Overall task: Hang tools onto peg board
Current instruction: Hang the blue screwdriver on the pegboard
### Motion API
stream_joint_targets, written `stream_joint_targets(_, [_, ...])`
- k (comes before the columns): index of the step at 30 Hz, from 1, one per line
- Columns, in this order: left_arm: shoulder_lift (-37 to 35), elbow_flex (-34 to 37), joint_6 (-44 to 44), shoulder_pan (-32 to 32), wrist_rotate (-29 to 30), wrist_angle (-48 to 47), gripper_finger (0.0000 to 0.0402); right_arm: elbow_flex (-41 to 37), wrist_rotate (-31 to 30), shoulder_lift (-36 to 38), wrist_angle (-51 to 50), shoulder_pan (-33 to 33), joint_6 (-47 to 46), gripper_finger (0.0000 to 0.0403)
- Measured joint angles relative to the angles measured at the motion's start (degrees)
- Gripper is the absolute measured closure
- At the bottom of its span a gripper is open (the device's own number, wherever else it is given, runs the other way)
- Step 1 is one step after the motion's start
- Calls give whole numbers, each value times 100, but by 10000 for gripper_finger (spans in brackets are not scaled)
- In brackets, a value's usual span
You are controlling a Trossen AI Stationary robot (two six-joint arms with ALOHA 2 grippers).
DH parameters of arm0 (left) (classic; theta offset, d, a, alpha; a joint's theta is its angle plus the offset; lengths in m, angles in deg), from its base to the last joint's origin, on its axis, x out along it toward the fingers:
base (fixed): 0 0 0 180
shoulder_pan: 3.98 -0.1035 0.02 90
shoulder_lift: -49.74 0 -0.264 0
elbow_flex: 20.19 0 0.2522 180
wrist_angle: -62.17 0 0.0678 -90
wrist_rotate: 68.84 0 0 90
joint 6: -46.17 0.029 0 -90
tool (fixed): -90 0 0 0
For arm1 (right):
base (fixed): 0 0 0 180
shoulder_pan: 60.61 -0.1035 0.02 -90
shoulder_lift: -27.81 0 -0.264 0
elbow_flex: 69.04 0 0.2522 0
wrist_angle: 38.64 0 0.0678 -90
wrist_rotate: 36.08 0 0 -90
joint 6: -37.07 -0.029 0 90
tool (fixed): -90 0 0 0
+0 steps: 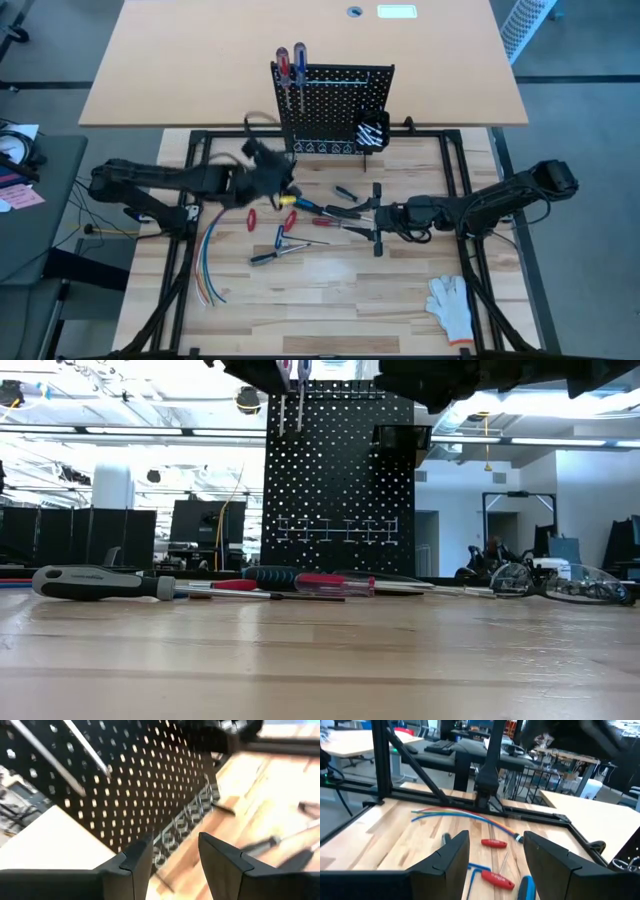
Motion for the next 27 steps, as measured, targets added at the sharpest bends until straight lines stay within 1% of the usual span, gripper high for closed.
stream_joint_targets(3, [-181, 611, -489, 380, 423, 37, 250, 0, 0, 0, -83, 0, 0, 210])
stream_joint_targets(6, [-425, 1452, -1277, 631, 461, 219, 250, 0, 0, 0, -185, 2, 3, 210])
stream_joint_targets(8, [-569, 2101, -1706, 753, 303, 557, 250, 0, 0, 2, -258, 2, 3, 210])
stream_joint_targets(10, [-673, 2728, -1925, 820, 83, 1182, 250, 0, 2, 2, -445, 21, 2, 210])
stream_joint_targets(13, [-685, 3636, -1964, 875, -286, 2442, 250, 0, 4, 2, -770, 77, -157, 210])
stream_joint_targets(15, [-614, 4097, -1718, 853, -758, 3254, 250, 0, 17, 2, -997, 103, -296, 210])
stream_joint_targets(17, [-585, 4405, -1567, 822, -1252, 3715, 250, 0, 73, 2, -1233, 133, -391, 210])
stream_joint_targets(19, [-543, 4614, -1544, 820, -1509, 3949, 250, 0, 182, 2, -1474, 132, -478, 210])
stream_joint_targets(23, [-488, 4781, -1472, 810, -1542, 4065, 250, -11, 472, -216, -2134, 116, -776, 210])
stream_joint_targets(25, [-448, 4779, -1461, 788, -1542, 4123, 250, -44, 602, -496, -2329, 116, -831, 210])
stream_joint_targets(27, [-423, 4789, -1440, 787, -1545, 4120, 250, -109, 605, -799, -2436, 149, -826, 210])
